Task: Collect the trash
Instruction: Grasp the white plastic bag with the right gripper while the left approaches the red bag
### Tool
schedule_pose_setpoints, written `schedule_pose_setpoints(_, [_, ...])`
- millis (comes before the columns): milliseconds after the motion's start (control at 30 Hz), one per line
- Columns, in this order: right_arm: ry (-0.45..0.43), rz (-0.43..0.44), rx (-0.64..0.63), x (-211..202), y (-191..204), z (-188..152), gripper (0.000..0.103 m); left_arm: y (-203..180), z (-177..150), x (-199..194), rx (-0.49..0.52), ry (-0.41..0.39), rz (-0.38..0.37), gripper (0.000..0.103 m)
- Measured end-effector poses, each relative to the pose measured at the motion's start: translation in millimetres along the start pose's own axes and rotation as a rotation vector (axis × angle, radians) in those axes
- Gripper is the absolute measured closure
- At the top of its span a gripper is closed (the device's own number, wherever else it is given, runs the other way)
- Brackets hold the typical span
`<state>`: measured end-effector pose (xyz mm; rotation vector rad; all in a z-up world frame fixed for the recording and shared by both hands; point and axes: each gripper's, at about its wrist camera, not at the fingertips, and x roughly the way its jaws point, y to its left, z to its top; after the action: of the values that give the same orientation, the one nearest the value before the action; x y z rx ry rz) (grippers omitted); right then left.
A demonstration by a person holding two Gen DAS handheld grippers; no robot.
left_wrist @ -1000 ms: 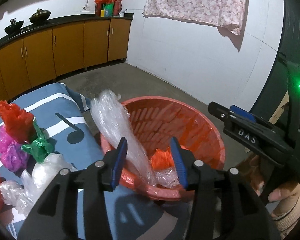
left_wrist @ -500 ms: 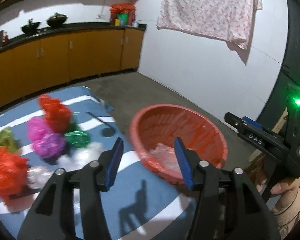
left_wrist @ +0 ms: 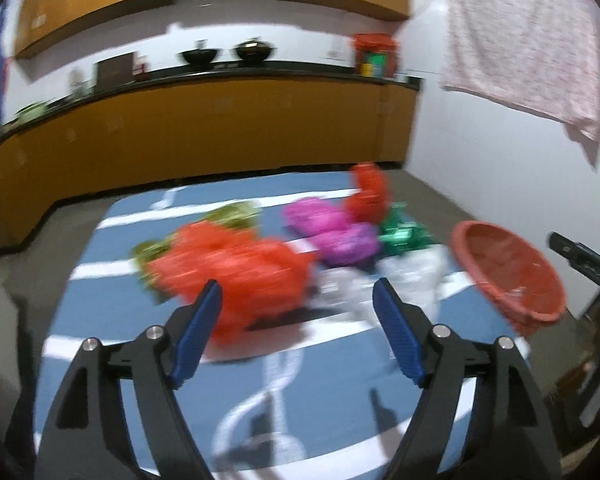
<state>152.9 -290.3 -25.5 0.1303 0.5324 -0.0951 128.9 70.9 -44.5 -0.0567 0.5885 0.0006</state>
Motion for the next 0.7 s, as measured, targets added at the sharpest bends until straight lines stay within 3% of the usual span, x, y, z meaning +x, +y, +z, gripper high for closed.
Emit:
schedule_pose_setpoints(200, [0.026,0.061,-0.020,8.3,41.8,-7.8,0.020,51.8,-9.9,-5.1,-0.096,0.009,0.098,0.020])
schedule_pose_setpoints(400, [0.049,0.083,-0.064,26.8,89.2,-16.8,0.021,69.1,-11.0,-5.7,-0.108,-0.011,0.156,0.014])
schedule_pose_setpoints(700, [0.130,0.082,-0.087,64.3,128.6,-24.4,0.021,76.6,-0.7,11.5,-0.141,-0.011,0.160,0.011])
